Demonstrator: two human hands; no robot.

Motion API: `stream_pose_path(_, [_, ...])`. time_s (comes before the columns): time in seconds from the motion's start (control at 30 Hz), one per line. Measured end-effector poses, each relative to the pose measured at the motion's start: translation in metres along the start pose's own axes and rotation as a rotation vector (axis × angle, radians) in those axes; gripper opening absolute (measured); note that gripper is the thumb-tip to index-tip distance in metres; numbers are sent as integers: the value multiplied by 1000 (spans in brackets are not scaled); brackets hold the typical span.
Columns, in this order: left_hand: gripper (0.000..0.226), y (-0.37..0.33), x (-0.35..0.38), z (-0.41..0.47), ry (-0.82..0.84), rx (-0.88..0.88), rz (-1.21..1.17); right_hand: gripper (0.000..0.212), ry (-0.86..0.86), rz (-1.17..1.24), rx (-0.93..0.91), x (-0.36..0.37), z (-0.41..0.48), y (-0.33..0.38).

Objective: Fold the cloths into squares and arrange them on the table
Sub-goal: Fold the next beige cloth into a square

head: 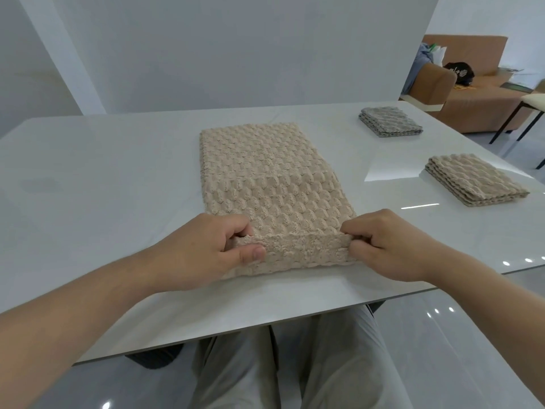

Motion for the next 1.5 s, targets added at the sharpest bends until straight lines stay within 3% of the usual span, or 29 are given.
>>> stream_pose_path(0.43, [26,15,-9,6,79,-106,-337,5,110,259,259,-16,7,-21])
stream_pose_path(0.53, [23,28,-18,11,47,-144,-305,16,95,178,279,-22,17,-30])
stream_pose_path(0.67, [18,50,-32,20,-92,-197,-221,14,8,140,322,-25,32,-44])
stream_pose_path(0.83, [5,62,-39,37,-232,-207,165,15,-77,24,331,-15,61,-61])
stream_pose_path(1.03, [18,70,-32,49,-283,-163,430,24,-45,-174,298,6,87,-70])
stream_pose_path(1.27, [25,73,-29,53,-280,-215,354,33,65,-186,330,10,97,-77])
stream_pose_path(1.37, [31,75,-33,55,-226,-270,272,31,103,-62,370,7,98,-75])
stream_pose_path(1.5, [20,68,-40,54,-208,-275,161,40,90,122,374,1,97,-73])
Point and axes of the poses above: each hand's wrist, its own z-axis towards the middle knuckle, its own x-axis out of the palm, y = z × x, the point moved 5 cm from there along z, towards the middle knuckle, and after that the axes turned 1 degree about z, right-handed, at the moved point
